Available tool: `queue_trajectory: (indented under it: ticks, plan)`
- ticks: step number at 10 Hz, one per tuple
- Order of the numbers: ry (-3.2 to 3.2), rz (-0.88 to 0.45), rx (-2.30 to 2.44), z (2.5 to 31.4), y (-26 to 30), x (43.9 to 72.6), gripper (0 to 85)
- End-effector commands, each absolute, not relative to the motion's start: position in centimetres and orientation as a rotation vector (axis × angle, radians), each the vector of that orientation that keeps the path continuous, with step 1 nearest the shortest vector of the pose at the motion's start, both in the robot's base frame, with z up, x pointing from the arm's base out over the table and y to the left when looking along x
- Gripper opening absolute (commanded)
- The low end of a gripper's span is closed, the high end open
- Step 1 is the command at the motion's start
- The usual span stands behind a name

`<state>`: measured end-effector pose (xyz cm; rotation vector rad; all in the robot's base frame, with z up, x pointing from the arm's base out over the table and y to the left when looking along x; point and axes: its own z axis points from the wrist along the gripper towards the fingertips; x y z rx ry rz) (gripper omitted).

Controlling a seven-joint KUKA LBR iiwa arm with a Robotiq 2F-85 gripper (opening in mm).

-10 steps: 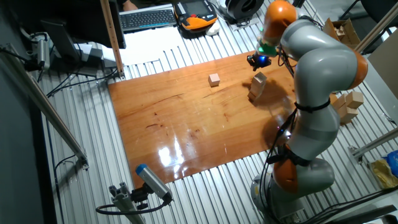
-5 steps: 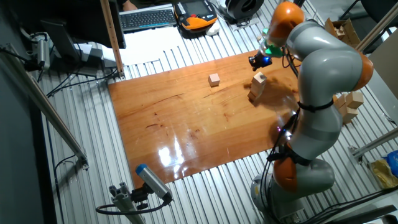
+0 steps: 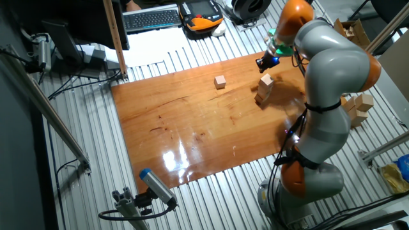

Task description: Stack the blocks in a vertical line of five

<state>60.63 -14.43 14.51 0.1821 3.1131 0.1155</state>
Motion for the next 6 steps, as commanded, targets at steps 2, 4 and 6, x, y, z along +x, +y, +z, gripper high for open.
queue_trajectory:
  ticks: [2, 4, 6]
  plan:
    - [3.123, 0.124, 0.174, 14.50, -14.39, 60.63, 0.0]
    - [3.108, 0.098, 0.191, 14.50, -14.39, 60.63, 0.0]
    - [3.112, 0.113, 0.192, 14.50, -14.39, 60.63, 0.0]
